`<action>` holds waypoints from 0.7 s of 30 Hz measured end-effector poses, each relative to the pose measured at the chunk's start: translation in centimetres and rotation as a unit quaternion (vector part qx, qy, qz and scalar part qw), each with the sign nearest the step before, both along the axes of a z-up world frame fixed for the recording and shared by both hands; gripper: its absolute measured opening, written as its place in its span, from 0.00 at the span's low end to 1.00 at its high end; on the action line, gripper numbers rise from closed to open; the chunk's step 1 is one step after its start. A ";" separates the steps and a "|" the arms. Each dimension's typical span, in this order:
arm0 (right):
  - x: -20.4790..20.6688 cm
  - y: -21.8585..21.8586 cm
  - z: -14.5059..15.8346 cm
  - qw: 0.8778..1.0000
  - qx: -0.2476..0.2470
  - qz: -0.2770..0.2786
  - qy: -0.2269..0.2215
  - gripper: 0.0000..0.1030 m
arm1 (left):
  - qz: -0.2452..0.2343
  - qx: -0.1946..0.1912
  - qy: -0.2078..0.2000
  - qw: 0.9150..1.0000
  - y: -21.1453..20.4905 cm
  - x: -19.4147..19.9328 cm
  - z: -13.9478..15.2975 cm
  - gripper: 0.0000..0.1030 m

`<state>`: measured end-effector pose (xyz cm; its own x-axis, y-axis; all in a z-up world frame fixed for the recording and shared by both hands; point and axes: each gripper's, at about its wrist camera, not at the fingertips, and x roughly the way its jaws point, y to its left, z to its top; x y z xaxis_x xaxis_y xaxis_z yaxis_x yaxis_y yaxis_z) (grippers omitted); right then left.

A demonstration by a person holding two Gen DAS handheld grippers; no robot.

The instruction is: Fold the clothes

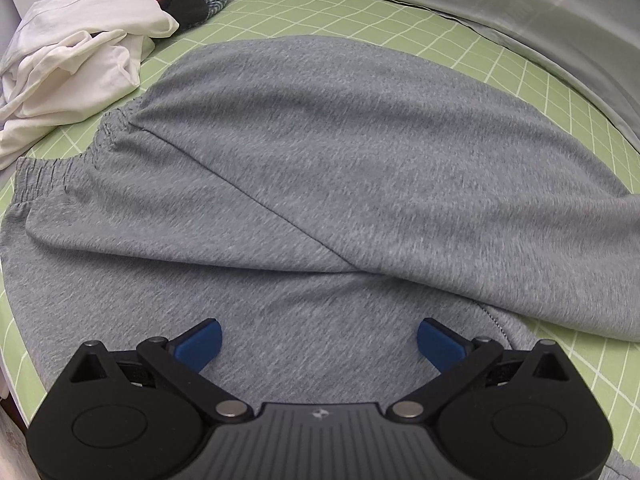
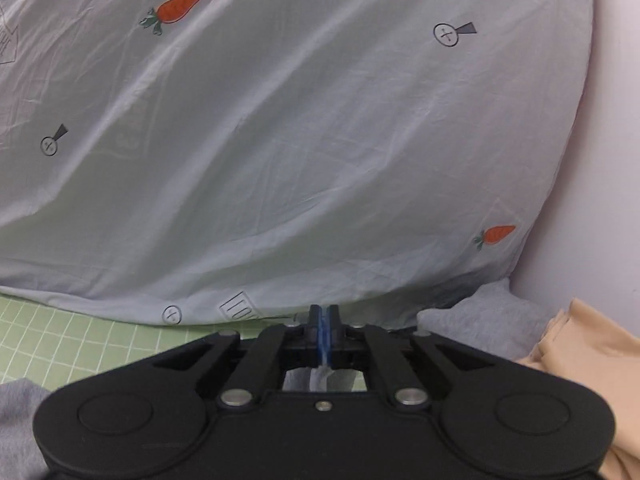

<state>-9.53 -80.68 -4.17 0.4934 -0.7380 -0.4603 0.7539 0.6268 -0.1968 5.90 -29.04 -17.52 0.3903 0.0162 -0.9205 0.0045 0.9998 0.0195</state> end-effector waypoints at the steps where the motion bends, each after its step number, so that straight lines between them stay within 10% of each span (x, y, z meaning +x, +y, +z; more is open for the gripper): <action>1: 0.0 -0.5 0.0 1.000 -0.008 -0.011 0.003 0.02 | 0.001 0.000 0.000 1.000 0.0 0.0 0.0 1.00; 4: -1.0 -0.3 -1.9 1.000 0.018 -0.022 0.011 0.40 | 0.004 0.000 -0.002 1.000 0.0 -0.1 0.0 1.00; 14: -6.7 1.8 -12.7 0.958 0.263 -0.104 -0.038 0.42 | 0.014 0.002 0.000 1.000 -0.1 -0.2 0.0 1.00; 21: -6.8 1.9 -15.1 0.950 0.277 -0.143 -0.025 0.39 | 0.009 0.001 0.002 1.000 0.1 0.0 0.0 1.00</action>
<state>-16.29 -78.82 -19.24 0.3408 -0.4959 -0.7987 0.9083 0.3929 0.1437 5.94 -28.92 -17.47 0.3853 0.0243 -0.9225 -0.0133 0.9997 0.0207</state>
